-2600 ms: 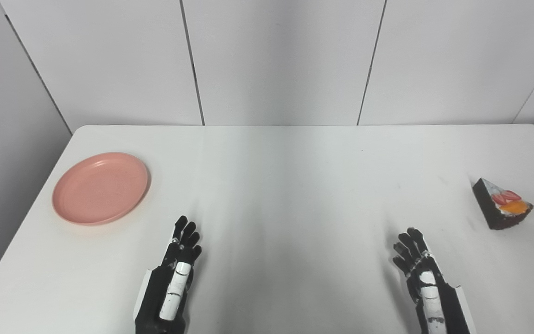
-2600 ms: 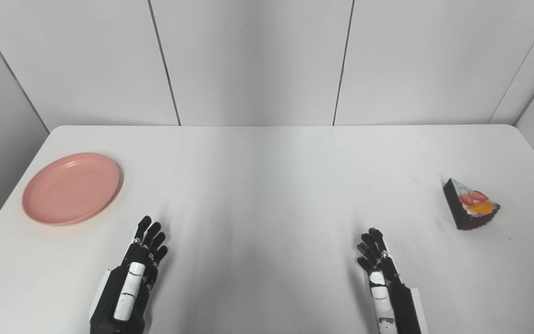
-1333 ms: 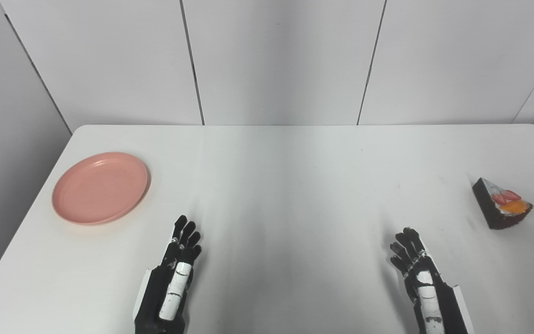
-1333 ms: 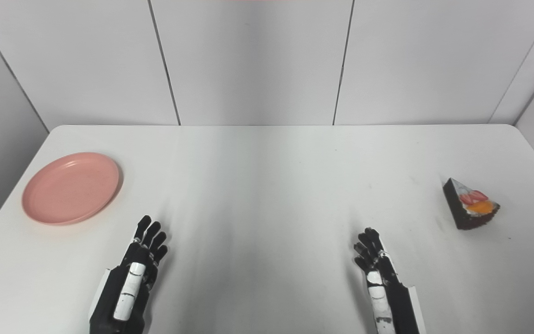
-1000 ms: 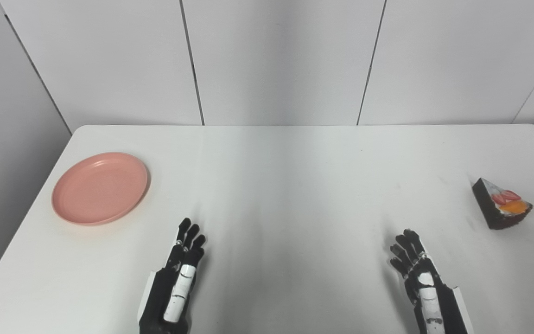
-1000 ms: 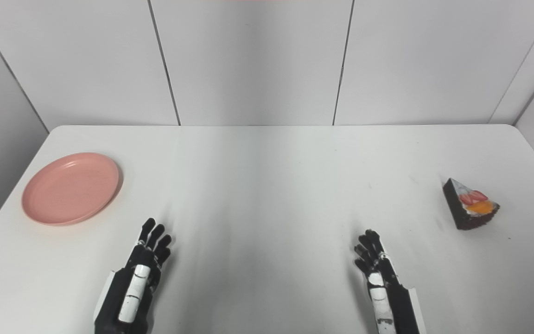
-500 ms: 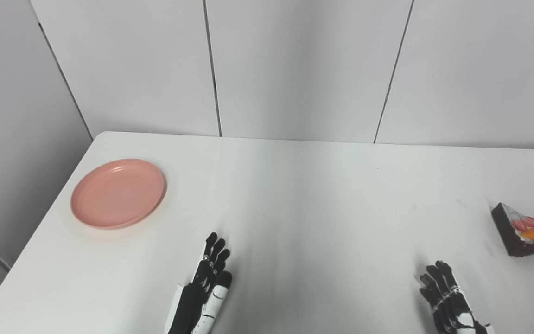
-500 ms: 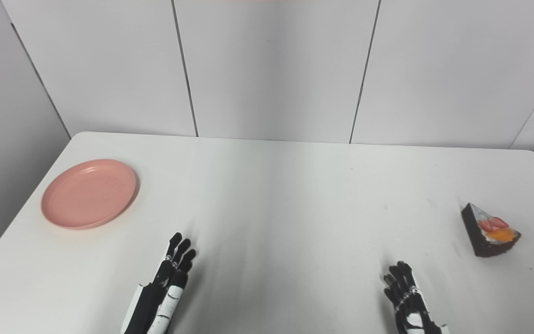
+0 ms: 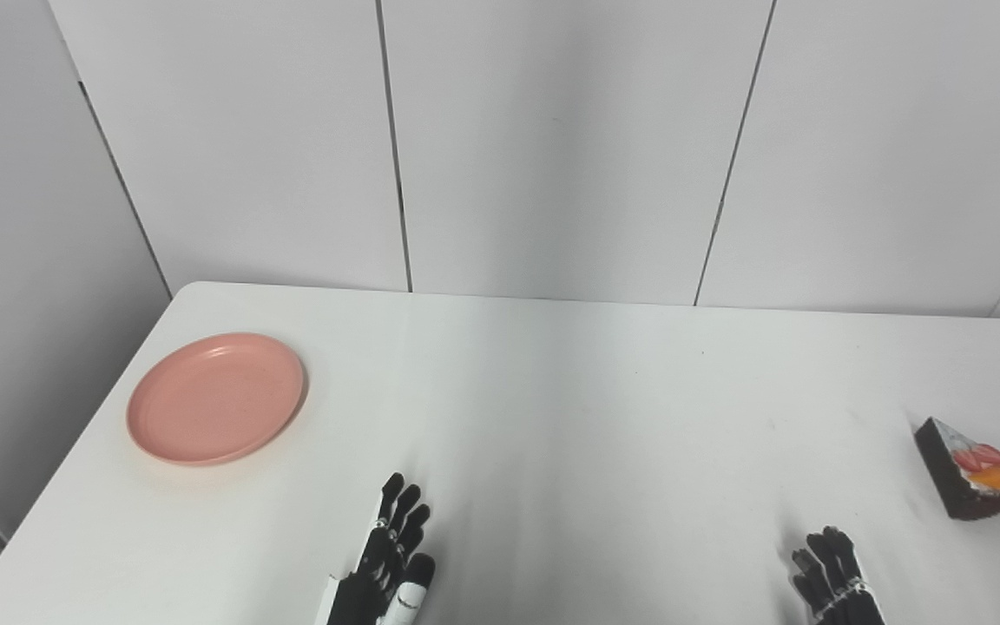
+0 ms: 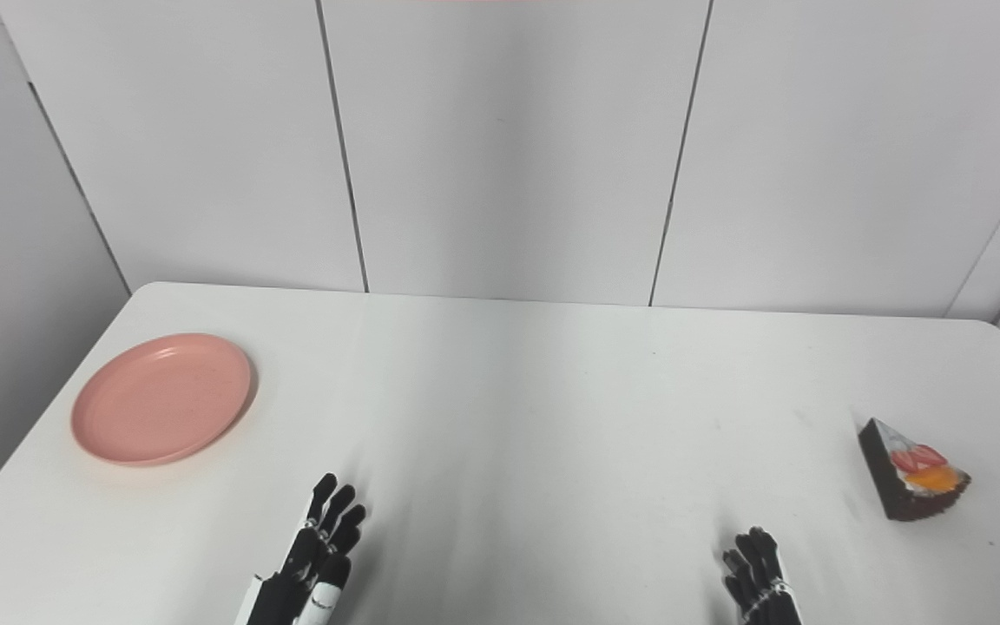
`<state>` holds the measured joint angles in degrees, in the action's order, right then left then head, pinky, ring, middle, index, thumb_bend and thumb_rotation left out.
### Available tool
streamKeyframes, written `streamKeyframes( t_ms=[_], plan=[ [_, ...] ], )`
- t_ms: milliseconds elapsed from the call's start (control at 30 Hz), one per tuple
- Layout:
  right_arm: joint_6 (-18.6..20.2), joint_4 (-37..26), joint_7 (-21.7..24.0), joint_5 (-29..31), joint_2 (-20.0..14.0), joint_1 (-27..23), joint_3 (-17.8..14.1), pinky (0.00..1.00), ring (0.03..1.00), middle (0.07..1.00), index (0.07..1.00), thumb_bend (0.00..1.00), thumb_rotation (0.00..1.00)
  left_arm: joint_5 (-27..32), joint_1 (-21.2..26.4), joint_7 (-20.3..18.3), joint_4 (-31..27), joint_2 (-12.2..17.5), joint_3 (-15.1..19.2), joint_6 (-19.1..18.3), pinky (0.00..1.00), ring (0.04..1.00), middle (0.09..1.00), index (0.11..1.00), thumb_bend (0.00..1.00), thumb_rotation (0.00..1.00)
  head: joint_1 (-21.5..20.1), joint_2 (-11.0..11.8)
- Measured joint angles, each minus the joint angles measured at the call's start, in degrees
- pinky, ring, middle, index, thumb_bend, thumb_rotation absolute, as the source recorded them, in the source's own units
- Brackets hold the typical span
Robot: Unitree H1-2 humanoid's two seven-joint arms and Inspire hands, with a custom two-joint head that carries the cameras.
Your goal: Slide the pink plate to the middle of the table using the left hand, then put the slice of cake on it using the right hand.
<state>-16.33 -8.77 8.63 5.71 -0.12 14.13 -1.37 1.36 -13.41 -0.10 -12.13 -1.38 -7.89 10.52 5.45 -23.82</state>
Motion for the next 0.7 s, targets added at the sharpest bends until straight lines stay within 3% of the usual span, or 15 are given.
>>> streamKeyframes(
  t_ms=[300, 500, 633, 700],
  plan=[
    [-0.39, 0.84, -0.3, -0.49, -0.05, -0.56, 0.08, 0.98, 0.937, 0.954, 0.962, 0.83, 1.0, 0.07, 0.21, 0.11, 0.95, 0.03, 0.66, 1.59, 0.96, 0.938, 0.954, 0.999, 0.73, 0.71, -0.44, 0.53],
    [-0.55, 1.72, -0.66, -0.79, -0.11, -1.36, 0.29, 0.97, 0.938, 0.947, 0.945, 0.83, 1.0, 0.16, 1.33, 0.55, 1.42, 0.13, 3.89, 2.17, 0.89, 0.863, 0.899, 0.96, 0.78, 0.73, -0.53, 0.79],
    [-0.62, 1.93, -1.17, -0.75, -0.12, -1.4, 0.36, 0.97, 0.934, 0.945, 0.948, 0.83, 1.0, 3.19, 3.08, 1.64, -0.48, 0.17, 7.1, 1.26, 0.76, 0.789, 0.803, 0.796, 0.91, 0.69, -0.44, 0.88],
    [-0.63, 2.03, -1.45, -0.8, -0.23, -1.42, 0.35, 0.97, 0.935, 0.946, 0.947, 0.82, 1.0, 4.9, 5.4, 1.67, -2.63, 0.1, 8.13, 0.37, 0.75, 0.78, 0.791, 0.773, 0.92, 0.7, -0.44, 0.88]
  ],
)
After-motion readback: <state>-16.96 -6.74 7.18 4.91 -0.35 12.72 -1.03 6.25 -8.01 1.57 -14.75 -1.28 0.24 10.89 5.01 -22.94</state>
